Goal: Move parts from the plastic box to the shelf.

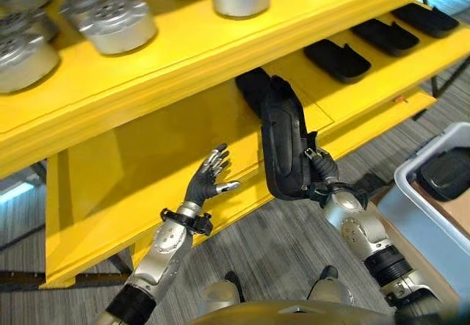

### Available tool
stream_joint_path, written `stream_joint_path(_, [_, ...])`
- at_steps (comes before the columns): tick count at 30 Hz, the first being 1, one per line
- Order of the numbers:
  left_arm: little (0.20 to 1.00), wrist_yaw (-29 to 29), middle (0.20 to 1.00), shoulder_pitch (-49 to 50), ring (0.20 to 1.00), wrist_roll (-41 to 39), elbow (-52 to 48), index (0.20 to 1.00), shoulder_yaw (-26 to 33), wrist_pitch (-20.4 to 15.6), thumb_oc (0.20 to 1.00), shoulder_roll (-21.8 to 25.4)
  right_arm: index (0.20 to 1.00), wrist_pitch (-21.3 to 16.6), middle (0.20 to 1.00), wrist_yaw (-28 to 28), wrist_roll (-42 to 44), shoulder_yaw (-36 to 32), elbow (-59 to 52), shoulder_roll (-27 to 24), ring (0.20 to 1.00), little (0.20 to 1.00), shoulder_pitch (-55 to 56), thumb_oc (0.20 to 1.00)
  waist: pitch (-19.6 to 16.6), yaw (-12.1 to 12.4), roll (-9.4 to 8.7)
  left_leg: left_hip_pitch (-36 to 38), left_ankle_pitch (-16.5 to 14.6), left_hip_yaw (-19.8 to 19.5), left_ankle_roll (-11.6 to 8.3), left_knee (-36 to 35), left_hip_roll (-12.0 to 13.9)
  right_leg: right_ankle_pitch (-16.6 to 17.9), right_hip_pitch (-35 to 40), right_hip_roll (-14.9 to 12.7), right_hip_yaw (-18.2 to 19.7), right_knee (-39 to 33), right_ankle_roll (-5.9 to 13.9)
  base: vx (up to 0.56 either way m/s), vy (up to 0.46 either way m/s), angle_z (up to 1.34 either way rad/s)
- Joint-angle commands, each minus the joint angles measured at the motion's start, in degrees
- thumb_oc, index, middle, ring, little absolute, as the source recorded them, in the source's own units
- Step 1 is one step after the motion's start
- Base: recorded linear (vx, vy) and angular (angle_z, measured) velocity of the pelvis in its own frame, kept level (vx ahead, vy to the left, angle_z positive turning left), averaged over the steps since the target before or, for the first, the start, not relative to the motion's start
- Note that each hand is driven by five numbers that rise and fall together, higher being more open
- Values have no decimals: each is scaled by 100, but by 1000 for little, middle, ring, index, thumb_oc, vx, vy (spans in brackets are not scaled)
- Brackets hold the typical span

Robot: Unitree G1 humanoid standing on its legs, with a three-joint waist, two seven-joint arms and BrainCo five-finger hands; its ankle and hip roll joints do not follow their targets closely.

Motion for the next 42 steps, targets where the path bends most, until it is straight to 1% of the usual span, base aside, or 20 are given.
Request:
stream_joint_path(1, [1000, 34, 1000, -79, 1000, 154, -633, 1000, 142, -443, 1000, 14, 200, -269, 200, 338, -223, -55, -701, -79, 200, 200, -374, 200, 204, -16, 35, -66, -120, 116, 201, 170, 192, -237, 289, 240, 140, -28, 158, -113, 236, 19])
stream_joint_path(2, [1000, -11, 1000, -73, 1000, 164, -664, 1000, 182, -516, 1000, 28, 200, -228, 200, 356, -206, -11, -763, -72, 200, 200, -418, 200, 270, 84, 8, -147, -160, 85, 238, 252, 144, -189, 288, 178, 101, -22, 174, -93, 154, 25])
stream_joint_path(5, [1000, -41, 1000, -90, 1000, 190, -742, 1000, 201, -568, 1000, 44, 200, -272, 200, 370, -262, 112, -780, -48, 200, 200, -521, 200, 386, 237, -33, -283, -233, 43, 292, 417, 83, -128, 306, 88, 15, -8, 196, -82, 162, 25])
stream_joint_path(11, [1000, -148, 1000, -103, 1000, 114, -707, 1000, 175, -644, 1000, -8, 200, -185, 200, 417, -445, 391, -803, 3, 200, 200, -664, 200, 474, 450, -103, -420, -351, -37, 417, 564, -70, 125, 364, -78, -95, -72, 258, -50, 177, 10])
stream_joint_path(14, [1000, -222, 1000, -148, 1000, 167, -554, 1000, 38, -754, 1000, -104, 200, -89, 200, 389, -610, 655, -796, 96, 200, 200, -698, 200, 482, 513, -149, -340, -340, -19, 484, 394, -177, 482, 294, -250, -204, 42, 377, -30, 239, 11])
stream_joint_path(15, [1000, -195, 1000, -217, 1000, 276, -481, 1000, -69, -735, 1000, -130, 200, -130, 200, 391, -516, 741, -732, 81, 200, 200, -598, 200, 419, 427, -158, -231, -283, -118, 555, 55, -280, 425, 169, -113, 63, 325, 403, 14, 249, 10])
stream_joint_path(16, [1000, -207, 1000, -264, 1000, 266, -456, 1000, -111, -690, 1000, -116, 200, -223, 200, 362, -494, 763, -722, 37, 200, 200, -545, 200, 389, 334, -163, -202, -251, -223, 574, -76, -316, 226, 129, 169, 305, 321, 352, 42, 163, 19])
stream_joint_path(17, [1000, -201, 1000, -278, 1000, 261, -454, 1000, -127, -665, 1000, -110, 200, -266, 200, 344, -508, 777, -722, 18, 200, 200, -520, 200, 374, 295, -168, -192, -243, -266, 585, -123, -329, 145, 104, 282, 390, 328, 332, 64, 22, 32])
stream_joint_path(18, [1000, -197, 1000, -296, 1000, 259, -432, 1000, -151, -620, 1000, -112, 200, -312, 200, 304, -522, 800, -750, -26, 200, 200, -454, 200, 334, 225, -192, -153, -224, -324, 599, -219, -370, -63, 79, 556, 526, 313, 277, 129, 44, 61])
stream_joint_path(19, [1000, -150, 1000, -249, 1000, 192, -417, 1000, -149, -580, 1000, -146, 200, -215, 200, 391, -517, 783, -820, -149, 200, 200, -371, 200, 228, 147, -231, -12, -167, -388, 561, -435, -479, -373, 60, 1089, 553, 159, 169, 157, 45, 60])
stream_joint_path(20, [1000, -122, 1000, -237, 1000, 193, -416, 1000, -156, -555, 1000, -180, 200, -155, 200, 430, -501, 765, -819, -184, 200, 200, -351, 200, 201, 114, -244, 38, -167, -432, 555, -491, -535, -424, 44, 1271, 594, 50, 118, 140, 33, 50])
stream_joint_path(21, [1000, -114, 1000, -234, 1000, 200, -414, 1000, -160, -550, 1000, -193, 200, -137, 200, 444, -490, 760, -818, -193, 200, 200, -343, 200, 195, 103, -244, 53, -169, -448, 552, -507, -548, -431, 46, 1321, 608, 9, 103, 106, -1, 18])
stream_joint_path(22, [1000, -95, 1000, -225, 1000, 212, -424, 1000, -177, -509, 1000, -217, 200, -119, 200, 504, -486, 743, -771, -218, 200, 200, -321, 200, 167, 56, -253, 94, -178, -516, 555, -543, -601, -458, 21, 1484, 702, -87, 45, 89, -45, 9])
stream_joint_path(23, [1000, -111, 1000, -240, 1000, 228, -402, 1000, -229, -433, 1000, -281, 200, -149, 200, 527, -546, 698, -710, -253, 200, 200, -278, 200, 131, -49, -288, 69, -123, -622, 602, -562, -698, -381, -54, 1717, 962, -273, -106, 148, -81, 10])
stream_joint_path(25, [1000, -282, 1000, -240, 1000, 213, -305, 1000, -350, -399, 1000, -385, 200, -286, 200, 464, -615, 606, -641, -270, 200, 200, -93, 200, 54, -266, -289, 77, -136, -1005, 644, -578, -846, -319, -98, 1965, 1677, -474, -201, 167, -102, 83])
stream_joint_path(27, [1000, -426, 1000, -218, 1000, 201, -258, 1000, -379, -394, 1000, -418, 200, -368, 200, 534, -680, 476, -588, -281, 200, 200, 38, 200, -11, -364, -289, 49, -152, -1186, 666, -580, -936, -220, -53, 2053, 2038, -730, -225, 114, -80, 92])
stream_joint_path(28, [1000, -494, 1000, -183, 1000, 175, -263, 1000, -353, -400, 1000, -424, 200, -375, 200, 573, -723, 424, -587, -291, 200, 200, 86, 200, -30, -374, -284, 34, -159, -1219, 664, -558, -957, -158, -51, 2042, 2074, -808, -208, 68, -80, 55])
stream_joint_path(31, [1000, -513, 1000, -133, 1000, 133, -326, 1000, -289, -425, 1000, -385, 200, -415, 200, 675, -833, 368, -484, -294, 200, 200, 87, 200, -38, -355, -265, -30, -185, -1138, 630, -462, -933, -142, -22, 1998, 2013, -867, -197, 26, -88, 20])
stream_joint_path(35, [1000, -453, 1000, -149, 1000, 66, -422, 1000, -284, -348, 1000, -354, 200, -448, 200, 597, -805, 381, -315, -260, 200, 200, -33, 200, -15, -326, -251, -92, -201, -1079, 601, -362, -904, -214, 68, 2011, 1942, -901, -238, 38, -92, 3])
stream_joint_path(42, [1000, -446, 1000, -114, 1000, -59, -516, 1000, -255, -233, 1000, -340, 200, -237, 200, 520, -812, 301, -158, -248, 200, 200, -222, 200, 14, -283, -210, -104, -214, -1028, 572, -265, -886, -372, 228, 2049, 1781, -866, -328, 36, -42, 0])
